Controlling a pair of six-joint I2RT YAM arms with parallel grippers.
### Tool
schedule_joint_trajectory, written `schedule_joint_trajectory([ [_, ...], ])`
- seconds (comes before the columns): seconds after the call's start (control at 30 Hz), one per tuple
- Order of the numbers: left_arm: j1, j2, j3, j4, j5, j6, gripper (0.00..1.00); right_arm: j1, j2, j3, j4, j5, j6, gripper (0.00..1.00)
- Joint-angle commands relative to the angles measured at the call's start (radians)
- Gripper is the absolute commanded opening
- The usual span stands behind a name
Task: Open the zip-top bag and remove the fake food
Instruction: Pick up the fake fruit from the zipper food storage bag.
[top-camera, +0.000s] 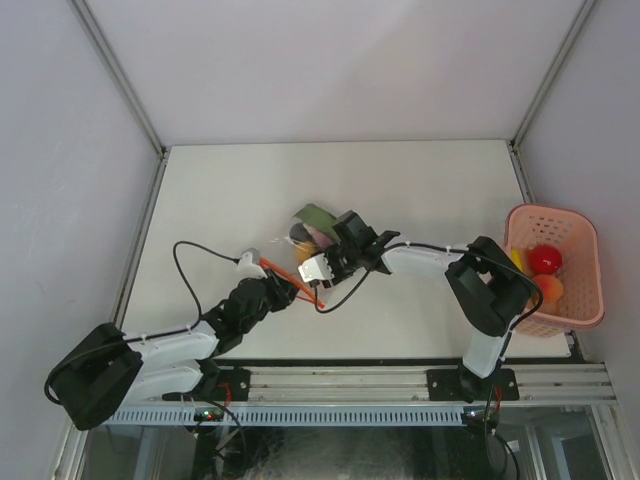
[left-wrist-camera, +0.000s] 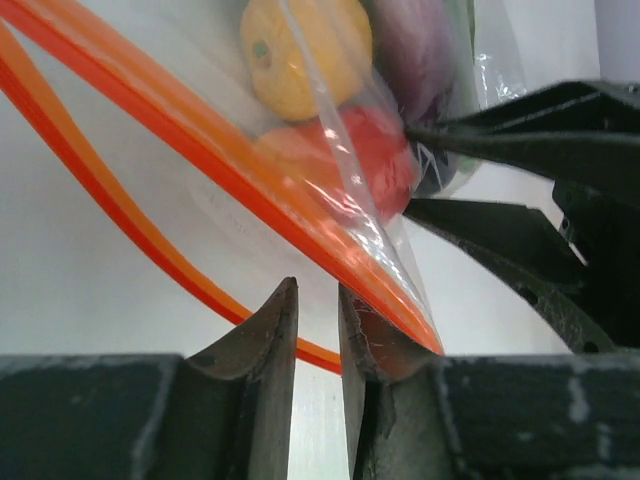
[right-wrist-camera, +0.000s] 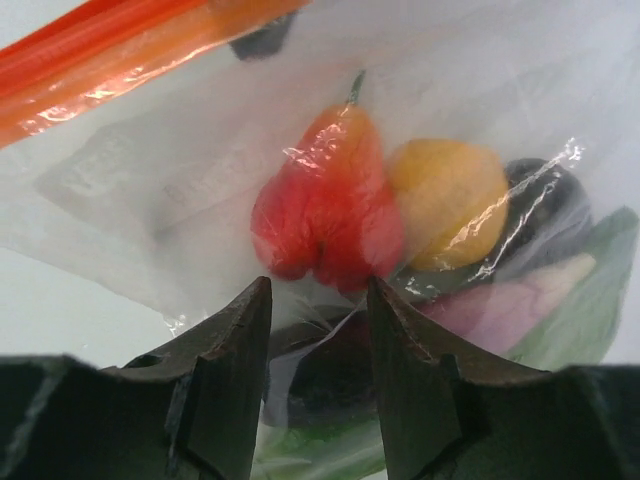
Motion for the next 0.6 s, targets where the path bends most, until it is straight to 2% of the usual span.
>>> schedule_joint_trajectory([
  [0.0,0.026,0.059,0.055,0.128,0.017,-0.024,0.28,0.024,0.014,0.022,-0.068,-0.036,-0.040,0.42],
  [0.2,0.041,0.109,0.054,0.186,0.039,-0.052,0.38,0.061,0.019,0.037,-0.097,-0.048,-0.030,0.37],
  [0.4,0.041,0.131,0.020,0.223,0.032,-0.110,0.57,0.074,0.026,0.057,-0.110,-0.071,0.011,0.33],
  [0.47,0.041,0.137,0.006,0.245,0.024,-0.126,0.61,0.076,0.027,0.062,-0.116,-0.086,0.021,0.31],
  [0.57,0.041,0.150,0.000,0.262,0.019,-0.146,0.62,0.082,0.032,0.074,-0.130,-0.106,0.034,0.28],
])
